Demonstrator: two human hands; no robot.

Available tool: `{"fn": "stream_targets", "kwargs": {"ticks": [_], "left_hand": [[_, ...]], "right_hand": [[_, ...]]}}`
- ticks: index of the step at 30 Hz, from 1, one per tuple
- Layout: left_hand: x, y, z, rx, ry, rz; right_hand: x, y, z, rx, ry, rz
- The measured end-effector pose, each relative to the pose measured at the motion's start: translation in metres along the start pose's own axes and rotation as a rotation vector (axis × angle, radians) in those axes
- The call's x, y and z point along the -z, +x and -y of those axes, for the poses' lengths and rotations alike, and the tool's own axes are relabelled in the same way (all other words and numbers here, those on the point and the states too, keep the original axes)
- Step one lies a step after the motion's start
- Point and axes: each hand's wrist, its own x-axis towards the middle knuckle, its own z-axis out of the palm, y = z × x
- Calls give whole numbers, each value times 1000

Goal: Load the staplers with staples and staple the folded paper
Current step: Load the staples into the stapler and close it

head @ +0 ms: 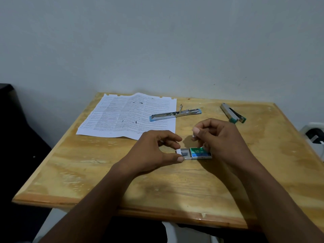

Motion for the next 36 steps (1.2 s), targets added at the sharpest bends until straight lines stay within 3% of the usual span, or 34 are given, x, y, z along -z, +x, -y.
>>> {"fn": "stream_targets", "kwargs": {"ticks": [5,9,12,19,25,29,36], "left_hand": [[12,11,-11,-29,16,-97],[16,50,-17,-79,52,-249],[14,85,-14,-76,213,-248],[-1,128,14,-62,411,-222],[2,130,19,-109,368,-207],[7,125,18,-105,330,-170],[10,126,19,-92,323,-161]], "right_hand": [[12,17,7,-133,358,-25],[19,50,10,-205,468,-14],[19,74,11,-201,483,-37],[17,106,-7,-7,147,-116],[3,112,-23,111,-191,-181],[-4,111,-22,155,-382,-113],[-10,117,-36,164,-356,-43]]}}
